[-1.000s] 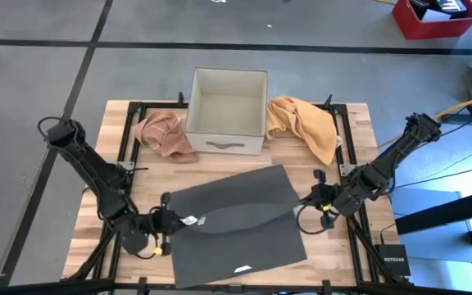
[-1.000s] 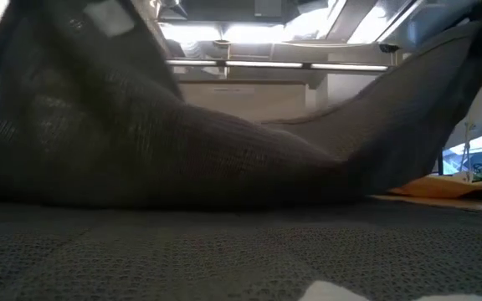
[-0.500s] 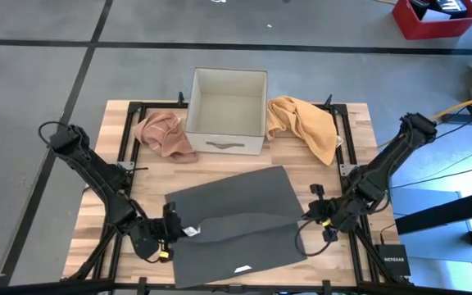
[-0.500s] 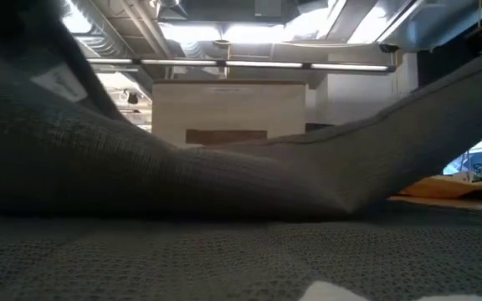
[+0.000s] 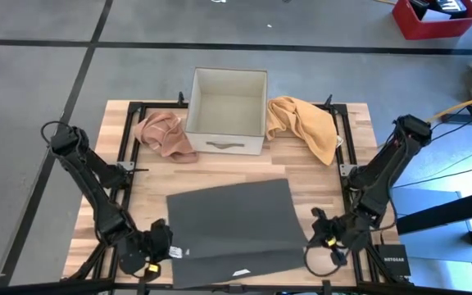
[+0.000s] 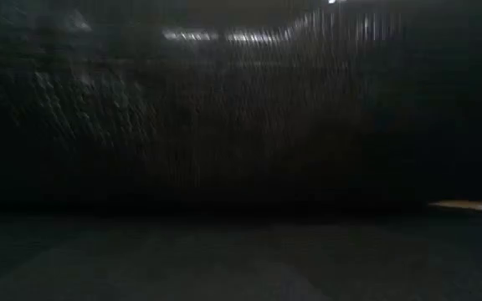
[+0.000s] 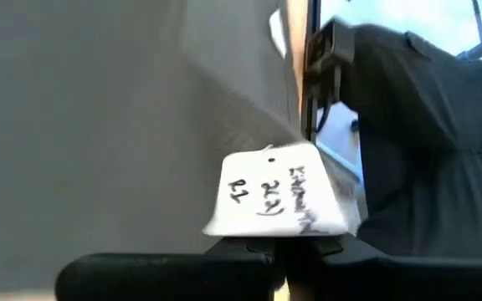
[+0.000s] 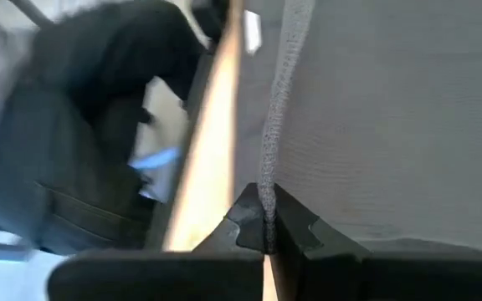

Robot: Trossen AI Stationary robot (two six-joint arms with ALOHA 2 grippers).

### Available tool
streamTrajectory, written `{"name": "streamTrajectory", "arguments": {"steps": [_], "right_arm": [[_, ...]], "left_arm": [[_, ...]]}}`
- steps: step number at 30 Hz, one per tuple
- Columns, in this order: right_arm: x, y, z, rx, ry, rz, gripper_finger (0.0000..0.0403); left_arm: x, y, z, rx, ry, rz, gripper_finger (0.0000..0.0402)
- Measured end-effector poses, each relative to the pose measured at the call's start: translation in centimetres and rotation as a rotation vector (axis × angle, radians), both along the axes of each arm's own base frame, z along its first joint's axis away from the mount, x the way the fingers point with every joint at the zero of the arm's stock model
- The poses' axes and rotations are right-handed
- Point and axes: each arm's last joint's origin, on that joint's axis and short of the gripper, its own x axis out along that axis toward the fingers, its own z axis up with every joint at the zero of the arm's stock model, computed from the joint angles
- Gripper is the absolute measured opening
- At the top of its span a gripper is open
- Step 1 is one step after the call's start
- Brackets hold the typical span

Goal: Fold towel
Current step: Fold the dark gray towel

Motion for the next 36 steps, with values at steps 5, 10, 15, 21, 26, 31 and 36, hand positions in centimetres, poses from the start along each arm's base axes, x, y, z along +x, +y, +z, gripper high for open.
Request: {"name": "streamTrajectory", "arguments": {"steps": [5,10,15,21,26,31,36], "right_arm": [[0.3,1.5,-1.0,0.021,-0.001,0.014,0.0006],[0.5,2.1,-2.4,-0.001,0.06,0.03,0.0003],[0.9,2.8,-2.8,0.037,0.058,0.041,0.0015],[1.0,3.1,-3.6,0.026,0.095,0.063,0.0008],[0.9,2.9,-3.8,0.017,0.117,0.037,0.0035],[0.8,2.8,-3.9,0.014,0.139,0.02,0.0075],[0.8,2.8,-3.9,0.011,0.139,0.021,0.0117]], "left_arm": [[-0.5,-1.1,-1.1,-0.021,0.033,0.01,0.0001],[0.1,-2.0,-2.7,-0.006,0.062,-0.019,0.0001],[-0.1,-2.6,-3.8,-0.026,0.135,-0.054,0.0001],[-0.1,-2.6,-4.0,-0.032,0.164,-0.048,0.0001],[0.1,-2.5,-4.2,-0.028,0.167,-0.047,0.0002],[0.0,-2.5,-4.3,-0.01,0.168,-0.071,0.0033],[0.4,-2.3,-4.3,0.007,0.167,-0.088,0.0084]]}}
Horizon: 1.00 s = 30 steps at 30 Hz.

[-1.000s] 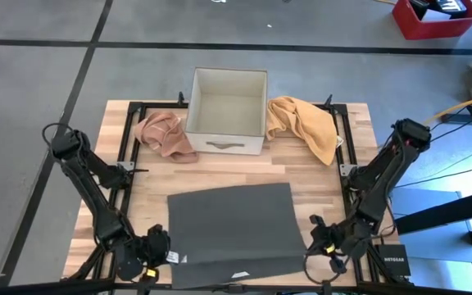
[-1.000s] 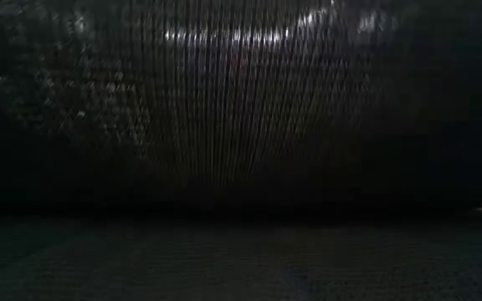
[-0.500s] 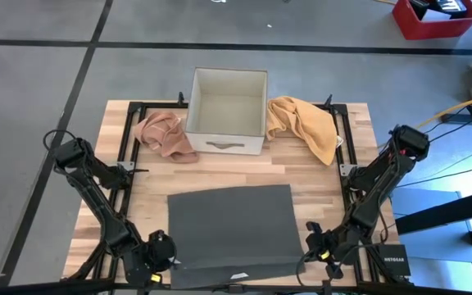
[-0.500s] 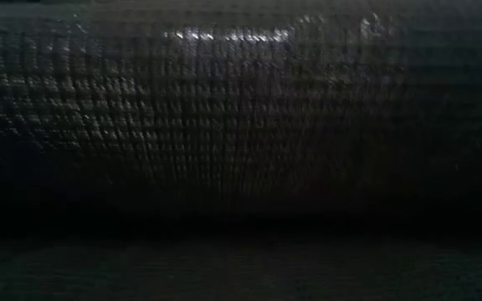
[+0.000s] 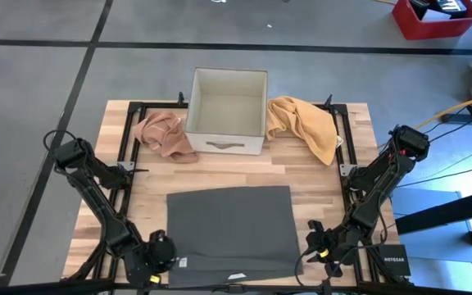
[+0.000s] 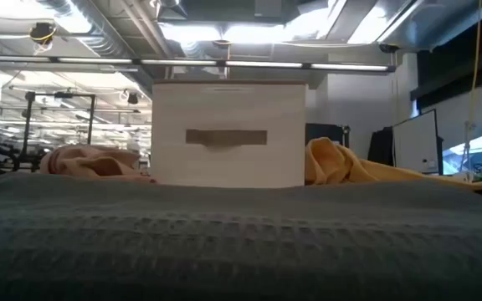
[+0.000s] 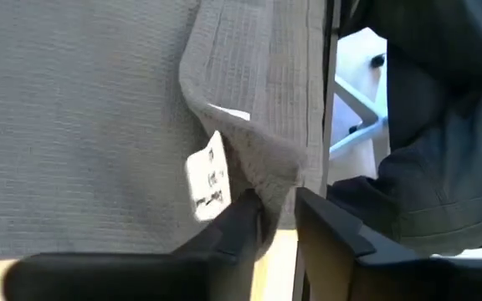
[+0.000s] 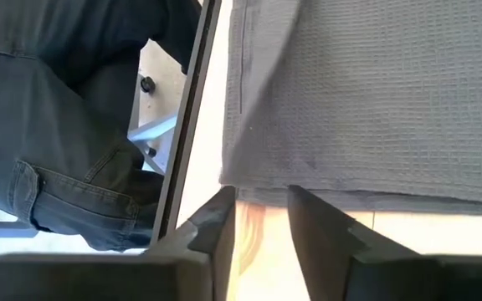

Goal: Fold towel
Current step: Fold the dark gray towel

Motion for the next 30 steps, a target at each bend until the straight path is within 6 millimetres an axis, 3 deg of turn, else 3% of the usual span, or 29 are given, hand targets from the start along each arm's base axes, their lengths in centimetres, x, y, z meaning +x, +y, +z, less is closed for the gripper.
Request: {"name": "streamTrajectory", "arguments": {"steps": [5,9,12,15,19,26,30], "right_arm": [[-0.1,0.0,0.2,0.02,0.008,0.011,0.0148],[-0.1,0.1,1.5,0.072,-0.004,0.028,0.0161],[0.4,0.2,2.4,0.07,-0.078,-0.015,0.0163],[0.8,0.2,2.1,0.009,-0.14,-0.056,0.0163],[1.6,0.2,0.8,-0.068,-0.14,-0.084,0.0163],[3.3,-0.6,-0.4,-0.115,-0.082,-0.021,0.0163],[4.2,-1.5,0.5,-0.135,-0.118,-0.018,0.0163]], "left_arm": [[0.3,0.3,0.3,-0.134,0.162,-0.049,0.0121],[0.6,1.0,1.9,-0.324,0.298,0.035,0.0128],[0.9,1.6,3.3,-0.346,0.185,0.096,0.0123],[1.5,2.3,3.8,-0.211,-0.053,0.182,0.0116],[2.6,2.5,2.4,-0.051,-0.157,0.243,0.0112],[4.1,2.3,-1.6,0.012,0.019,0.158,0.0111],[4.7,3.0,-1.4,-0.005,0.045,0.125,0.0111]]}}
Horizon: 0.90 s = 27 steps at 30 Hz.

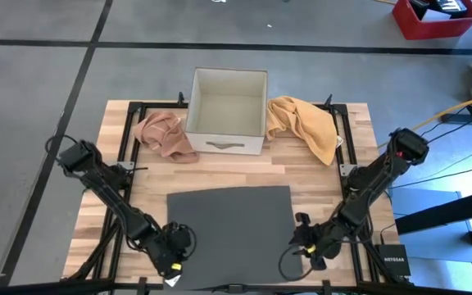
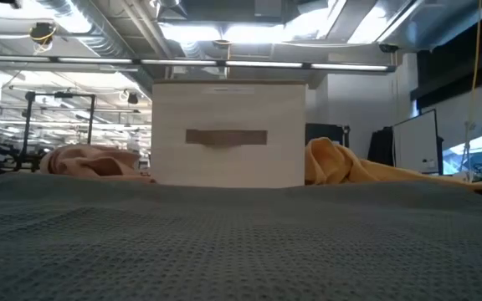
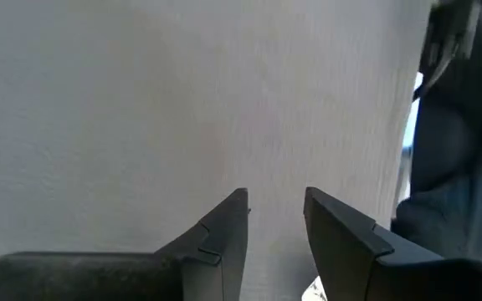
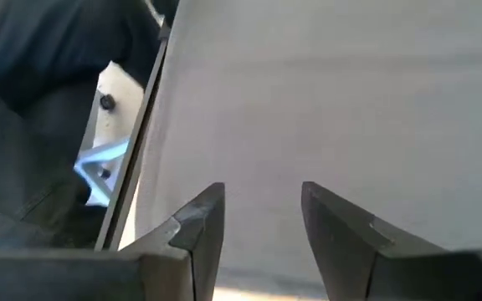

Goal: Fold towel
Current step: Fold the dark gray towel

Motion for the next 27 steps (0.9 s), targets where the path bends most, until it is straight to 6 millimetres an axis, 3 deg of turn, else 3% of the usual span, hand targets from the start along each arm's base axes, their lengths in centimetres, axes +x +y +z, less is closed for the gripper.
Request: {"name": "streamTrajectory", "arguments": {"steps": [4,10,15,20,23,27], "right_arm": [[1.6,-1.4,0.8,-0.12,-0.083,-0.055,0.0163],[3.6,-4.9,-1.4,-0.293,-0.005,-0.141,0.0163],[3.4,-6.3,-3.1,-0.342,0.113,-0.144,0.0163],[2.6,-7.0,-3.4,-0.419,0.199,-0.173,0.0163],[2.8,-6.6,-1.8,-0.353,0.213,-0.164,0.0163],[1.7,-5.9,1.0,-0.234,0.226,-0.145,0.0163]], "left_arm": [[0.8,1.7,0.9,0.136,-0.097,0.065,0.0111],[1.0,4.8,-1.4,0.425,0.064,0.141,0.0111],[0.5,5.7,-2.7,0.508,0.183,0.184,0.0111],[0.0,6.2,-3.4,0.548,0.237,0.272,0.0111],[0.2,5.9,-2.1,0.523,0.211,0.272,0.0111],[-0.3,4.6,2.0,0.452,0.065,0.284,0.0111]]}}
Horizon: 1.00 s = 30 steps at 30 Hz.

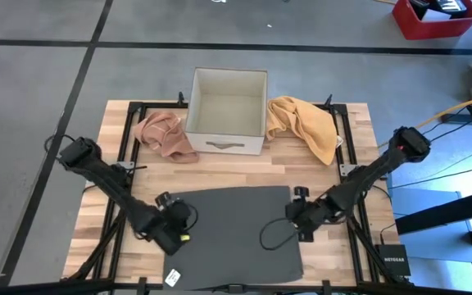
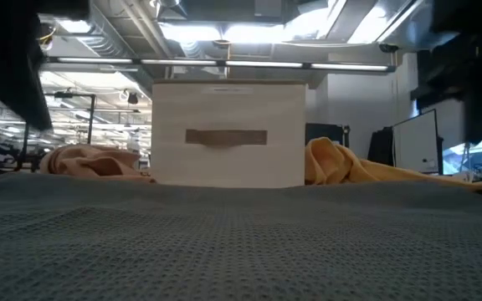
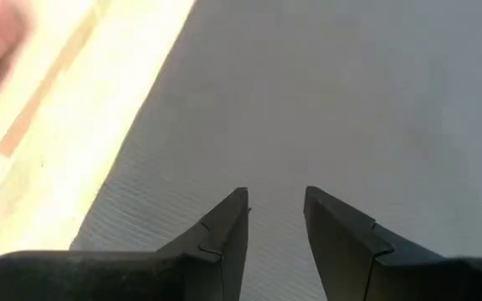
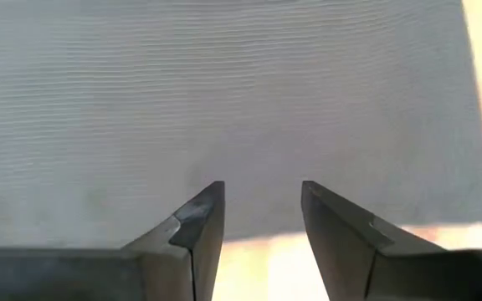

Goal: Fold towel
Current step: Fold the dark gray towel

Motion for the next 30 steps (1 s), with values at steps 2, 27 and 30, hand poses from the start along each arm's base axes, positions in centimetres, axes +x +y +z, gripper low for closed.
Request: {"name": "streamTrajectory", "arguments": {"steps": [2,27,30], "right_arm": [[-0.9,0.5,0.9,0.038,-0.032,0.001,0.0163],[-0.1,5.6,5.8,0.238,-0.513,0.189,0.0163],[0.1,7.1,6.5,0.261,-0.507,0.266,0.0163]], "left_arm": [[-0.8,-0.9,1.4,-0.063,-0.065,-0.031,0.0111],[5.7,-3.3,8.3,0.003,-0.632,-0.498,0.0195],[5.2,-4.4,9.3,0.021,-0.556,-0.541,0.0207]]}}
